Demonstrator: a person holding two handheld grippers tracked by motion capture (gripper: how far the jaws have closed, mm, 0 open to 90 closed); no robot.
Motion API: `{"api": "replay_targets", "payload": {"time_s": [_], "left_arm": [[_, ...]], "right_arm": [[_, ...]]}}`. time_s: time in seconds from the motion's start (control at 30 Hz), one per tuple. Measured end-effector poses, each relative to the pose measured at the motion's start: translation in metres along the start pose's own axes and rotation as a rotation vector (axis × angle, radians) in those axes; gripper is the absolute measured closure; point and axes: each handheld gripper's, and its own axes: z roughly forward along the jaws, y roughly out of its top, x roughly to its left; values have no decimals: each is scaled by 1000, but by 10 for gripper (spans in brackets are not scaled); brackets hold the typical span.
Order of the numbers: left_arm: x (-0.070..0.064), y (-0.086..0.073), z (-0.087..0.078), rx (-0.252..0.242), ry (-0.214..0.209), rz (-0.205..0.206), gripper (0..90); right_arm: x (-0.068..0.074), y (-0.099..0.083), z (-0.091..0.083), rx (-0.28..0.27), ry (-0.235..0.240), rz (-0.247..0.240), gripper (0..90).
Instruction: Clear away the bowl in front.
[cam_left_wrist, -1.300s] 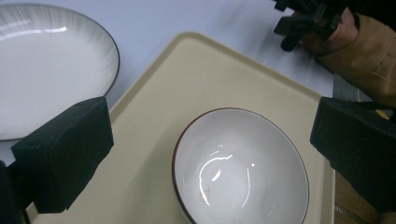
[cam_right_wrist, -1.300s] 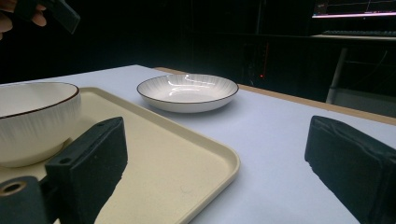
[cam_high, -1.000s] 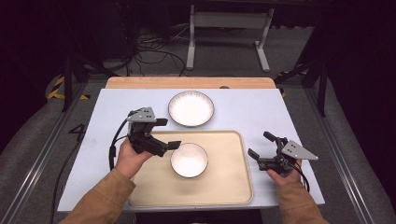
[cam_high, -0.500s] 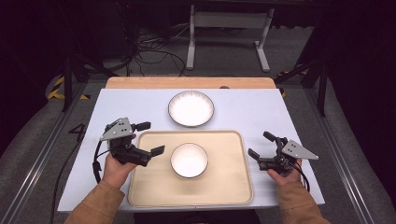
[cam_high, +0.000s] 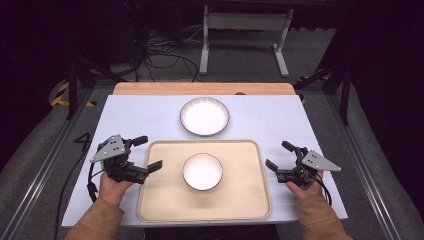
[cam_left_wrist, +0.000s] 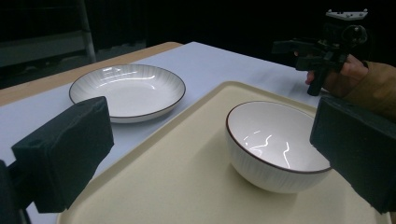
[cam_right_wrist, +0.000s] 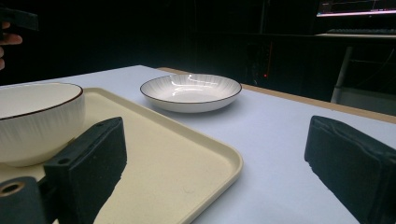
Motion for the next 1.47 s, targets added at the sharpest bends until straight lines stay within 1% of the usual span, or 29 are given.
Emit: {"api": "replay_targets", "payload": {"time_s": [0.03,0.13,0.2,0.23,0.3,0.37,0.43,0.5,0.57,0.63,0.7,0.73,0.77,0.87,0.97,1.13,1.2,1.3,1.47], "left_arm": [[1,-3,-1,-7,-1,-10,2],[5,-12,-4,-42,11,-13,3],[6,-17,-6,-42,16,-21,3],[6,-20,-7,-56,27,-13,3],[7,-25,-7,-58,34,-1,3],[9,-28,-7,-45,29,-3,2],[8,-32,-7,-49,47,-16,2],[9,-36,-7,-52,49,-30,2],[10,-44,-6,-62,56,-57,2],[13,-49,-7,-51,73,-63,2],[14,-54,-7,-50,79,-83,2],[16,-56,-7,-38,81,-92,2],[16,-57,-6,-23,79,-97,2],[15,-57,-6,-30,90,-87,2],[14,-58,-5,-17,96,-87,2],[15,-59,-5,-14,105,-93,2],[14,-59,-4,-9,111,-86,2],[14,-59,-4,-6,111,-82,2],[15,-59,-5,-11,107,-90,2]], "right_arm": [[0,0,0,0,0,0,62],[0,0,0,0,-2,1,61],[0,0,0,0,-4,1,58],[0,0,0,-1,-4,1,57],[0,0,0,-2,-4,2,57],[0,0,0,-1,-5,2,56],[0,0,0,-1,-5,1,55],[0,0,-1,-2,-6,1,54],[0,0,-1,-4,-7,-1,53],[0,0,-1,-4,-7,0,53],[0,0,-1,-4,-7,1,53],[0,0,-1,-4,-7,1,53],[0,0,-1,-4,-7,1,53],[0,0,-1,-5,-7,-1,53],[0,0,-1,-6,-8,0,52],[0,0,-1,-10,-11,3,51],[0,0,-1,-12,-11,3,51],[0,0,-1,-12,-11,3,51],[0,0,-1,-11,-12,3,52]]}}
